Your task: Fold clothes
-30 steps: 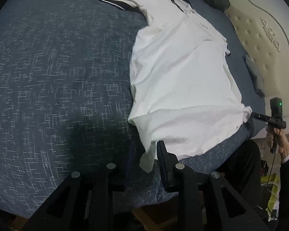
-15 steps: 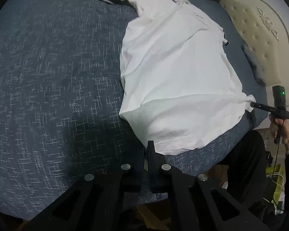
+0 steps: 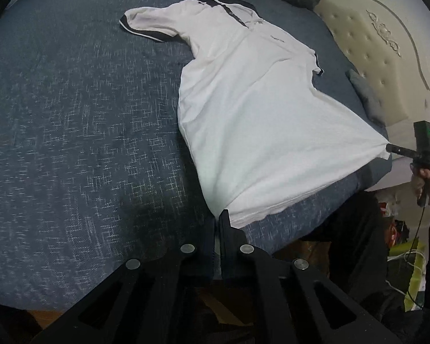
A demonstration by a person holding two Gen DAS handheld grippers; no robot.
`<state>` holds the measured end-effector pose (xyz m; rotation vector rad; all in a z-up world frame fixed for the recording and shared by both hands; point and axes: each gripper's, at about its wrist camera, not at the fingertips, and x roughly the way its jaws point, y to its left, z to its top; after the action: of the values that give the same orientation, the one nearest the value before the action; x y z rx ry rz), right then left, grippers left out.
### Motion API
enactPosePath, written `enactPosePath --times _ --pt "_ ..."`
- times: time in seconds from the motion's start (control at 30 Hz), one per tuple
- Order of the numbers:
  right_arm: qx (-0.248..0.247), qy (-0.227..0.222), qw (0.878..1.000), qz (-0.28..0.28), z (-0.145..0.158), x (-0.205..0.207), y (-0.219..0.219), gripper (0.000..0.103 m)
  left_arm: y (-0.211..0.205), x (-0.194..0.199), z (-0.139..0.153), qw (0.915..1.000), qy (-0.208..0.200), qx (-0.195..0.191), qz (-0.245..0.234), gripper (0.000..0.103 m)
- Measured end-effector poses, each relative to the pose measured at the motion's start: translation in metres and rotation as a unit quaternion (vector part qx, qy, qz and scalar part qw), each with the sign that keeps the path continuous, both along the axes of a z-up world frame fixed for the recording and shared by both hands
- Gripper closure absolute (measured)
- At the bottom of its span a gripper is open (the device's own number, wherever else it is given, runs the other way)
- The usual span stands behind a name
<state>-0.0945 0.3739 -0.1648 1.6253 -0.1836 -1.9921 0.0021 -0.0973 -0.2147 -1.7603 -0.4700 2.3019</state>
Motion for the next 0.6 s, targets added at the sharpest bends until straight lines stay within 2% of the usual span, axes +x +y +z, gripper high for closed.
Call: enactPosePath --times 0.13,0.4,0.53,0.6 --pt "0.017 -0.014 1.0 -0.008 -0.014 0.004 0.009 0.102 0.002 0.0 -0.016 0.9998 -0.018 -0.003 -0.001 0.101" --pt "0.043 -0.071 0.996 -0.023 -0.088 0.004 0.007 0.102 0.006 -0.006 -0.064 0.997 -0.076 -0.012 -0.002 0.1" --pt "0.043 -0.085 0.995 -0.021 -0.096 -0.001 0.004 0.101 0.002 -0.008 -0.064 0.9966 -0.082 -0.01 -0.002 0.098" --pt "0.053 -0.092 0.994 -0.022 -0.097 -0.003 0.004 0.096 -0.004 -0.009 -0.058 0.9969 -0.078 -0.008 0.001 0.098"
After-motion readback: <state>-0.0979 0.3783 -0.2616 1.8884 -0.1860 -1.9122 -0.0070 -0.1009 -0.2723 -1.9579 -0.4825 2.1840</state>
